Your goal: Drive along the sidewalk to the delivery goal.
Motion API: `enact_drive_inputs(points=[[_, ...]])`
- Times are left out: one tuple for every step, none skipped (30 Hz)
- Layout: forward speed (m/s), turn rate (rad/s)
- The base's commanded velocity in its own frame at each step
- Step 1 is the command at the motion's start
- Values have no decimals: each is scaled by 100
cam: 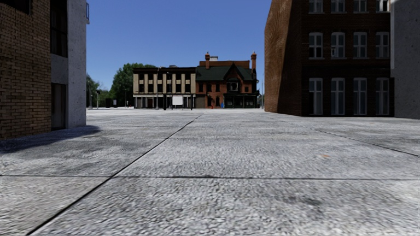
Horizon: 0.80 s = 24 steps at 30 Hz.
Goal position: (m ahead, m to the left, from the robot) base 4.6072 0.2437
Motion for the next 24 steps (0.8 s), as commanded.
enact_drive_inputs(points=[[196,0],[196,0],[196,0],[196,0],[196,0],[196,0],[196,6],[196,31],[196,58],[196,67],[196,69],[196,70],[196,69],[196,69],[196,27],[196,5],[196,0],[196,0],[196,0],[196,0],[196,0],[196,0],[196,0],[196,0]])
